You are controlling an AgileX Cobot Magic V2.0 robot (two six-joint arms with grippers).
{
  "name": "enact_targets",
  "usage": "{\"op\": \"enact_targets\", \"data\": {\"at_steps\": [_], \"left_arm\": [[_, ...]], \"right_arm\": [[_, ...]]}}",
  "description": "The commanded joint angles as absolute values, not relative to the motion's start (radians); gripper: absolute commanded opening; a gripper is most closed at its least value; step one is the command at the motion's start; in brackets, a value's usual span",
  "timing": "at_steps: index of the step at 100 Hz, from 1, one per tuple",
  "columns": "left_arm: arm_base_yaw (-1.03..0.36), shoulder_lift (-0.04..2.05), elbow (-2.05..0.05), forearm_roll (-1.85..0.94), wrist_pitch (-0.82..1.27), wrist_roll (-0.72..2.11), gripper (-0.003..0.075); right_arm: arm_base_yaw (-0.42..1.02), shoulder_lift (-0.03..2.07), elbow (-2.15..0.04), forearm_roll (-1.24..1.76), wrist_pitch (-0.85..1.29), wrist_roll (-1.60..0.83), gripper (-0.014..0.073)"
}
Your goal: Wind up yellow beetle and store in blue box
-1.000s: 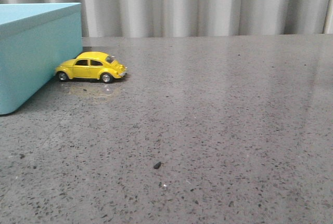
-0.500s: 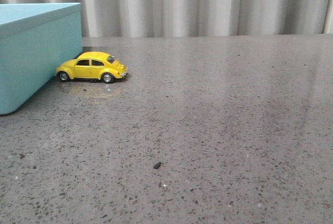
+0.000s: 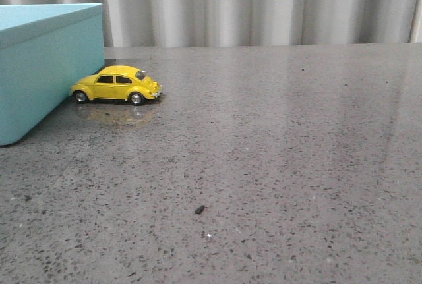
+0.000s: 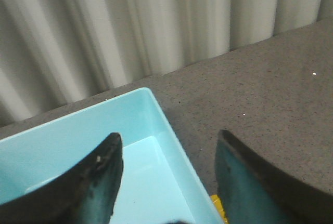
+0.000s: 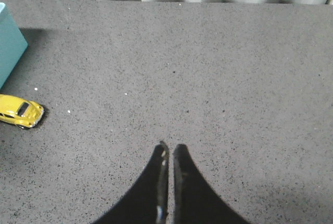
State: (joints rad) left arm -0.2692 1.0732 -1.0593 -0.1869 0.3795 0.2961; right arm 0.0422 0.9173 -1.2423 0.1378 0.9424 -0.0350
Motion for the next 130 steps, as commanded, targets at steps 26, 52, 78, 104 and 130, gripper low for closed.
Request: {"op": "enact_targets", "data": {"at_steps": [26, 52, 78, 104, 130], "left_arm": [[-0.349, 1.196, -1.194, -0.183, 0.323, 0.466, 0.0487], [-0.416, 1.275, -1.202, -0.144, 0.293, 0.732, 0.0487], [-0.478, 1.348, -1.202, -0.142, 0.261, 0.943, 0.0479], [-0.492, 1.377, -1.202, -0.192, 0.241, 0.927, 0.048], [-0.492, 1.377, -1.205, -0.194, 0.33, 0.937, 0.048]], "right_arm": [[0.042, 0.893, -1.174, 0.129, 0.811, -0.047, -0.0061], [0.042, 0.893, -1.172, 0.103, 0.81, -0.047, -0.0061], [0.042, 0.893, -1.172, 0.099, 0.784, -0.047, -0.0061], [0.042, 0.893, -1.172, 0.099, 0.765, -0.047, -0.0061], [0.042, 0.893, -1.172, 0.099, 0.758, -0.047, -0.0061]]}}
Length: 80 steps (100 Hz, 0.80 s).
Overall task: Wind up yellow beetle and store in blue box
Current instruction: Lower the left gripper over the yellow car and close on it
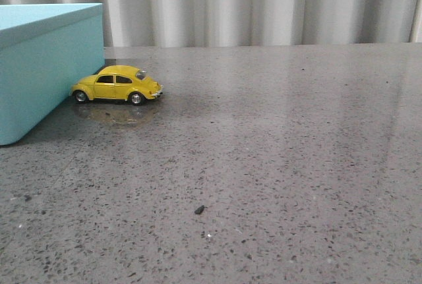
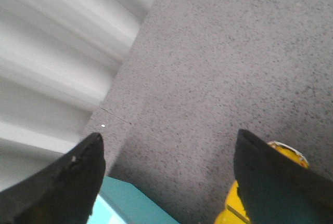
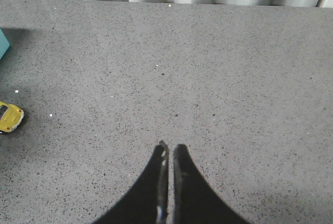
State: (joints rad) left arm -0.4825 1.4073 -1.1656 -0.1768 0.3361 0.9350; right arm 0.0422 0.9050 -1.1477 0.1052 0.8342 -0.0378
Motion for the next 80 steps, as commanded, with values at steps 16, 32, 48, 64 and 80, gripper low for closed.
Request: {"op": "enact_targets", "data": {"at_steps": [16, 32, 48, 64, 80], "left_arm": [[-0.493, 1.379, -1.204, -0.194, 0.482, 0.938, 0.048], [-0.515, 1.385, -1.204, -0.178, 0.591, 1.017, 0.048], [-0.517, 1.423, -1.204, -0.13, 0.601, 1.023, 0.048], [-0.517, 1.471, -1.207, 0.018, 0.568, 1.012, 0.048], [-0.517, 1.517, -1.238, 0.025, 0.57, 1.009, 0.048]], "right_arm": [[0.042, 0.893, -1.172, 0.099, 0.751, -0.047, -0.0061], [0.042, 0.893, -1.172, 0.099, 0.75, -0.047, -0.0061], [0.042, 0.893, -1.172, 0.099, 0.745, -0.047, -0.0061], [0.042, 0.893, -1.172, 0.099, 0.745, -0.047, -0.0061], [0.042, 0.893, -1.172, 0.099, 0.745, -0.047, -0.0061]]}}
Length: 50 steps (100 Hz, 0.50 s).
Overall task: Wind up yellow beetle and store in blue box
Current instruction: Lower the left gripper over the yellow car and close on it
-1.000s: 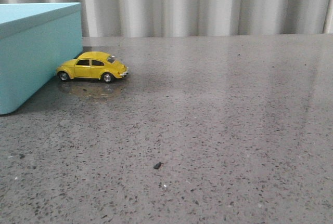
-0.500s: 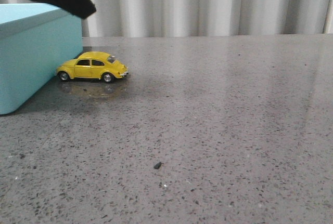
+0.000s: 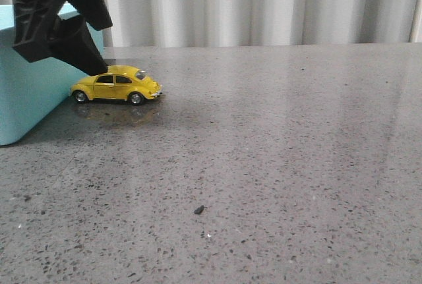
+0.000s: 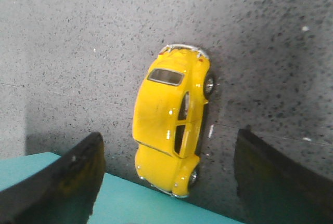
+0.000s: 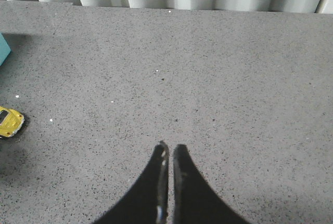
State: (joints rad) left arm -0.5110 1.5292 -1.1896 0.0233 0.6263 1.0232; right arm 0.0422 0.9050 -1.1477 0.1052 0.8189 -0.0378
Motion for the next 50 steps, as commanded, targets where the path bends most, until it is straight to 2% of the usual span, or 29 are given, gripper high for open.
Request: {"op": "enact_targets", "data": {"at_steps": [1, 50], "left_arm": [[-0.517, 1.521, -1.241, 0.025, 0.57, 1.009, 0.048], [-0.503, 1.616, -1.333, 0.023, 0.618, 1.005, 0.048]], "right_arm": [[0.042, 0.893, -1.172, 0.099, 0.745, -0.047, -0.0061], [0.042, 0.893, -1.172, 0.099, 0.748, -0.047, -0.0061]]}}
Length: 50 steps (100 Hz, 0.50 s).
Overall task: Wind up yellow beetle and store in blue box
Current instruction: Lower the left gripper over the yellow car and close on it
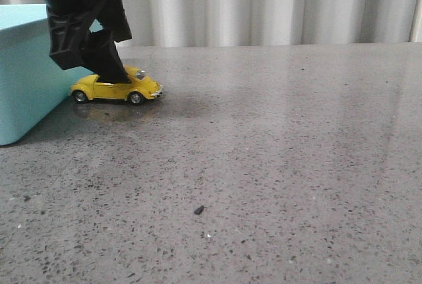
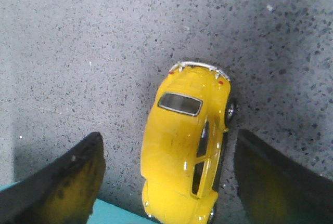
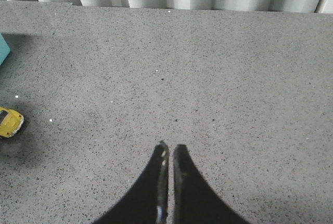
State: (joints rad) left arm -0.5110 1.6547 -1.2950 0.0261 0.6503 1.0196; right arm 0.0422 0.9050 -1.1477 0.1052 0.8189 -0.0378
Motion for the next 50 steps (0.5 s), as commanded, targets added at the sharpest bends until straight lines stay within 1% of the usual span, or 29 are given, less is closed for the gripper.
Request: {"op": "enact_targets", "data": {"at_steps": [1, 23, 50], "left_arm": [[-0.502, 1.616, -1.333, 0.02, 0.62, 1.005, 0.048], [-0.463, 1.632, -1.334, 0.019, 0.615, 1.005, 0.048], [-0.461, 1.654, -1.334, 0.0, 0.601, 1.005, 0.048]], "right_arm": [[0.042, 0.893, -1.172, 0.099, 0.748, -0.047, -0.0061], [0.042, 0.893, -1.172, 0.099, 0.748, -0.047, -0.0061], [0.042, 0.893, -1.172, 0.099, 0.751, -0.047, -0.0061]]}}
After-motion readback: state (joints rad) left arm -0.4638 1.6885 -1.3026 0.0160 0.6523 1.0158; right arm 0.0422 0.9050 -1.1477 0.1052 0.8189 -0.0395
